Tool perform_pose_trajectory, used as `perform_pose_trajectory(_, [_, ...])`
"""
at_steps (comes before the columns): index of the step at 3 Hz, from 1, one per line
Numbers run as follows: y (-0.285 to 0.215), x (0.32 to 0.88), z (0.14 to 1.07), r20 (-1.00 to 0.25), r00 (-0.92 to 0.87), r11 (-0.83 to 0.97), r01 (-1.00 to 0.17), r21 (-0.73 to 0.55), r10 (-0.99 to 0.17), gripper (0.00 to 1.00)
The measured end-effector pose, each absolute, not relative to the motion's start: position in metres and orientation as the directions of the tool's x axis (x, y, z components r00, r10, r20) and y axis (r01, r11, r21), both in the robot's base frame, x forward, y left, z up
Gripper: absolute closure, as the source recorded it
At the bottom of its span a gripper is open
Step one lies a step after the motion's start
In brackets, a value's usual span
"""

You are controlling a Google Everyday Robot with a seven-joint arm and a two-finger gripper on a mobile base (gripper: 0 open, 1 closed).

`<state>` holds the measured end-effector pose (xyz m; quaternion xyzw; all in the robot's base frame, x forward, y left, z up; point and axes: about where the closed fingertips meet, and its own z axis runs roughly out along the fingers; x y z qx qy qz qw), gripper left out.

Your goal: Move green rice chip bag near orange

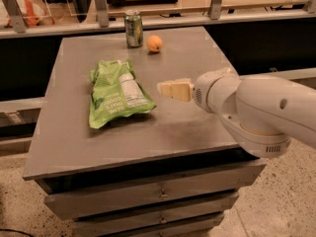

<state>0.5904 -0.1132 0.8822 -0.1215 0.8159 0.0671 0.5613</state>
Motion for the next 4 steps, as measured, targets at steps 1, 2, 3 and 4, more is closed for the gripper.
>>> perform_pose_trajectory(1, [-0.109, 0.588, 0.851, -0.91, -0.379, 0.918, -0.396, -0.003, -0.167, 0.0])
perform_pose_trajectory(2, [-0.101, 0.593, 0.841, -0.901, -0.395, 0.866, -0.498, 0.046, -0.179, 0.0])
perform_pose_trajectory(3, [-0.087, 0.582, 0.842, -0.898, -0.396, 0.824, -0.562, 0.074, -0.19, 0.0])
perform_pose_trajectory(4, [-0.09, 0.584, 0.847, -0.906, -0.375, 0.817, -0.574, 0.062, -0.195, 0.0])
